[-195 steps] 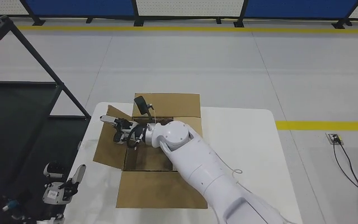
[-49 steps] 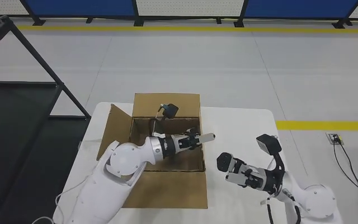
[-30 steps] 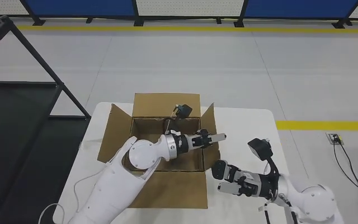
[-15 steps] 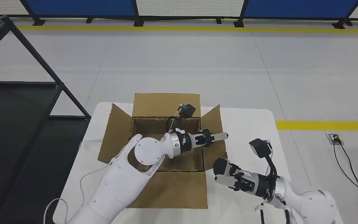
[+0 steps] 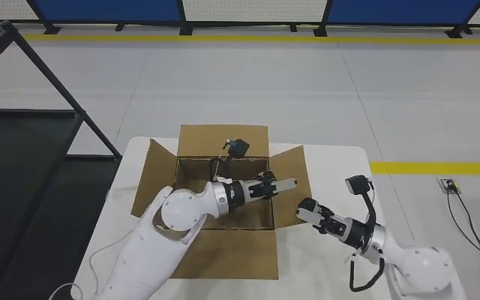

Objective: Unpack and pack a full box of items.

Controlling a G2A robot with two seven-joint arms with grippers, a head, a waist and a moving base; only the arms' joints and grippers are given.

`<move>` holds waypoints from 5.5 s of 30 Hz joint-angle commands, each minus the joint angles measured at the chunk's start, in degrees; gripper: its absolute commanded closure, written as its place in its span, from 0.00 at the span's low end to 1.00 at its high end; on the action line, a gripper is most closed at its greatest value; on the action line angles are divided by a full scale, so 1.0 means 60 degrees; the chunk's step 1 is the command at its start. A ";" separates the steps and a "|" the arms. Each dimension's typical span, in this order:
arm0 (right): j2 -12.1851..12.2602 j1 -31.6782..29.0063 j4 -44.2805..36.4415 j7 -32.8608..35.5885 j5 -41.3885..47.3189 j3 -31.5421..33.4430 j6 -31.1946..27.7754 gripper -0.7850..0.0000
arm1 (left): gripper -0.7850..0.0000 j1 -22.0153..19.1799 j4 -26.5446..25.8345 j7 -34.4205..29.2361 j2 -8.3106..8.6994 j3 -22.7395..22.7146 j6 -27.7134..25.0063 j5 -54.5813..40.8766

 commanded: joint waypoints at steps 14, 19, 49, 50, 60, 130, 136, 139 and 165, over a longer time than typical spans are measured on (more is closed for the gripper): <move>0.0196 0.0721 0.0775 -0.0484 -0.0359 -0.0218 0.0743 0.00 | 0.00 0.3610 -0.3951 0.1493 0.0708 -0.4126 -0.0591 0.0759; 0.0296 0.0834 0.1025 -0.0237 -0.0563 -0.0201 0.1090 0.00 | 0.00 0.4579 -0.4698 0.1674 0.0825 -0.5235 -0.0899 0.0555; 0.0482 0.1624 0.1877 -0.0295 -0.1662 -0.1415 0.1573 0.00 | 0.00 0.6084 -0.5204 0.3724 0.0854 -0.6941 -0.1044 0.0051; 0.0503 0.1678 0.1908 -0.0427 -0.2194 -0.1497 0.1679 0.00 | 0.00 0.6106 -0.5164 0.3854 0.0857 -0.7078 -0.1049 0.0043; 0.0504 0.2272 0.2885 -0.0596 -0.2808 -0.2310 0.1580 0.00 | 0.00 0.6421 -0.4919 0.4610 0.0863 -0.7715 -0.1066 -0.0185; -0.2046 0.7846 0.7795 -0.2090 -0.6723 -0.9601 0.2716 0.28 | 0.00 0.7928 -0.5004 0.5367 0.0791 -0.8686 -0.1649 -0.1098; -0.2104 0.7748 0.7845 -0.2002 -0.6838 -0.9485 0.2594 0.53 | 0.00 0.7975 -0.5045 0.5412 0.0783 -0.8705 -0.1603 -0.1068; -0.2130 0.7700 0.7873 -0.1956 -0.6884 -0.9420 0.2546 0.66 | 0.00 0.8006 -0.5088 0.5421 0.0779 -0.8700 -0.1589 -0.1016; -0.1285 0.5931 0.3623 -0.1151 -0.8230 -0.6753 0.2208 1.00 | 0.00 0.7651 -0.5034 0.5284 0.0781 -0.8392 -0.1317 -0.0786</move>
